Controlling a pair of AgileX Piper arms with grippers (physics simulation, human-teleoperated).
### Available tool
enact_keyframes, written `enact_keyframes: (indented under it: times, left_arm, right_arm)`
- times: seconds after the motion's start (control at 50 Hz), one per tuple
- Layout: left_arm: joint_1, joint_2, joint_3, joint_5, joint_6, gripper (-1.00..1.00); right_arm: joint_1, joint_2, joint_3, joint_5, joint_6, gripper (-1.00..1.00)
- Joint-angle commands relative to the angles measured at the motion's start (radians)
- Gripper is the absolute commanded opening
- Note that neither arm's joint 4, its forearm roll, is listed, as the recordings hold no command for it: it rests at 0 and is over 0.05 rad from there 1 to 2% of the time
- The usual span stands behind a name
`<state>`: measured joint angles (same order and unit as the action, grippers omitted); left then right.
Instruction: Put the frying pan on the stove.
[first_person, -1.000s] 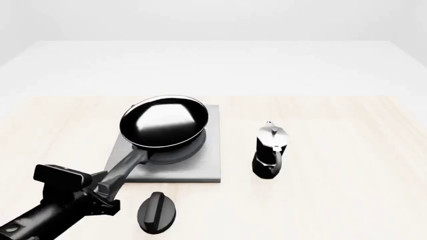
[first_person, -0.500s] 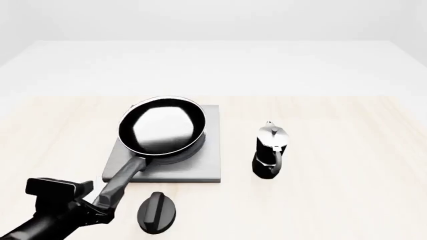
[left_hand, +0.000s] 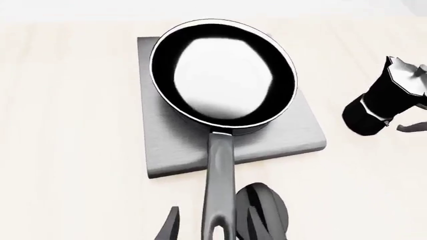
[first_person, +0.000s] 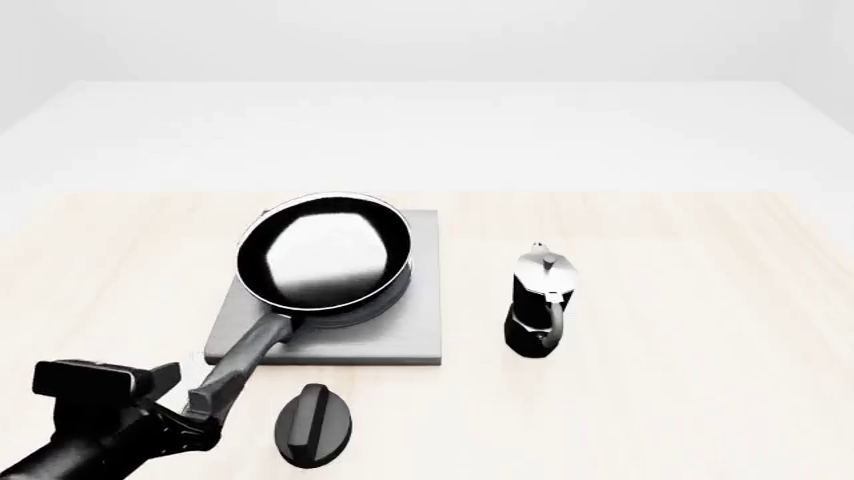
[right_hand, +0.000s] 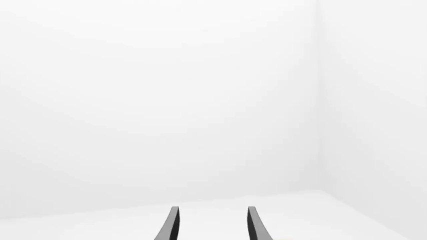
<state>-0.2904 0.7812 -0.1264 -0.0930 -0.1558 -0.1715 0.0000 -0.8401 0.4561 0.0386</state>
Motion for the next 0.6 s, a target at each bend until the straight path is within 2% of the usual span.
enact_keyframes:
  times: [0.02, 0.12, 0.36, 0.6]
  left_arm:
    - [-0.026, -0.179, -0.062, 0.19, 0.01, 1.0]
    - [-0.039, -0.255, -0.102, 0.283, 0.022, 1.0]
    - [-0.046, -0.33, -0.185, 0.376, 0.049, 1.0]
    - [-0.052, -0.449, -0.348, 0.489, 0.082, 1.0]
  right_arm:
    - [0.001, 0.0, -0.012, 0.009, 0.003, 1.0]
    - [0.001, 0.0, -0.016, 0.013, 0.005, 1.0]
    - [0.002, 0.0, -0.022, 0.015, 0.01, 1.0]
    - [0.003, 0.0, -0.016, 0.007, 0.014, 1.0]
